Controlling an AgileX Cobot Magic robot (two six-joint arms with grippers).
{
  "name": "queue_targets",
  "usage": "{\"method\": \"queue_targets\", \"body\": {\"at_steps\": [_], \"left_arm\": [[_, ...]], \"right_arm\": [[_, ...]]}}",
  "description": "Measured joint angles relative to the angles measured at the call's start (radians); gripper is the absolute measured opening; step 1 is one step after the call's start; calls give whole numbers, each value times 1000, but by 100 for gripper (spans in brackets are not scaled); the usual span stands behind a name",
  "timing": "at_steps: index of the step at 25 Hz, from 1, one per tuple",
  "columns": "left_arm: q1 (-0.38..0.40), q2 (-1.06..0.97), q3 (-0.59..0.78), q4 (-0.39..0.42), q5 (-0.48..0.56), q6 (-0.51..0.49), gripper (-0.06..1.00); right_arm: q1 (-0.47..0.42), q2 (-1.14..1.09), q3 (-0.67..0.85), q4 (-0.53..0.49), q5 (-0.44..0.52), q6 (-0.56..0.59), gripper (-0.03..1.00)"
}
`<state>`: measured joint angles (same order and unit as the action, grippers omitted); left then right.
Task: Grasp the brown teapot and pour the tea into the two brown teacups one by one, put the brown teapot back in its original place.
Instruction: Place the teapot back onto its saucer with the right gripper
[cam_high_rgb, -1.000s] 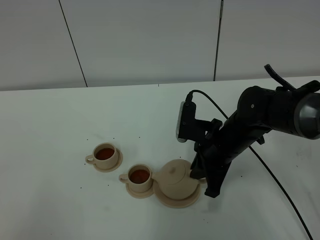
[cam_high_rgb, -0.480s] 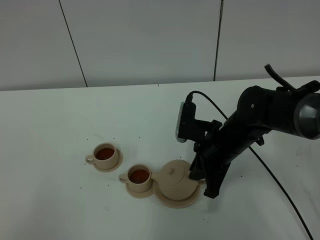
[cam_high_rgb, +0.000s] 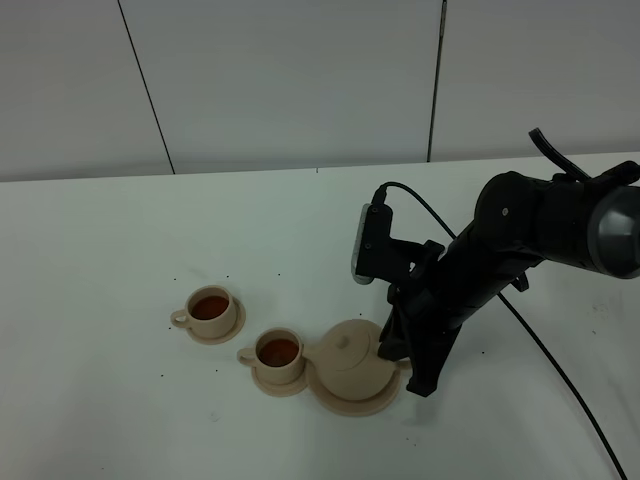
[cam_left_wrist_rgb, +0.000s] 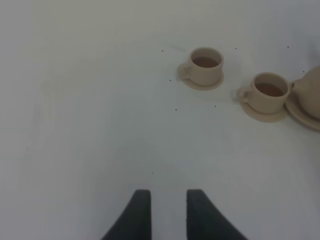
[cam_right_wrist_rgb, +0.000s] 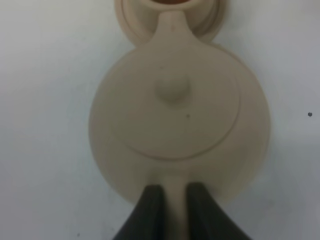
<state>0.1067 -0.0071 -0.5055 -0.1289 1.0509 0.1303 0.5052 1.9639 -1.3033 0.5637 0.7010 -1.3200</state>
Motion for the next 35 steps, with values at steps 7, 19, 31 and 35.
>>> {"method": "queue_targets", "body": {"at_steps": [7,19,31,35], "left_arm": [[0,0,0,0,0,0,24],[0,0,0,0,0,0,24],[0,0,0,0,0,0,24],[0,0,0,0,0,0,24]], "right_arm": [[-8,0,0,6,0,5,10],[-35,0,0,64,5,-8,10],[-40,0,0,94,6,-24,10],[-40,0,0,112,8,-25,10]]}}
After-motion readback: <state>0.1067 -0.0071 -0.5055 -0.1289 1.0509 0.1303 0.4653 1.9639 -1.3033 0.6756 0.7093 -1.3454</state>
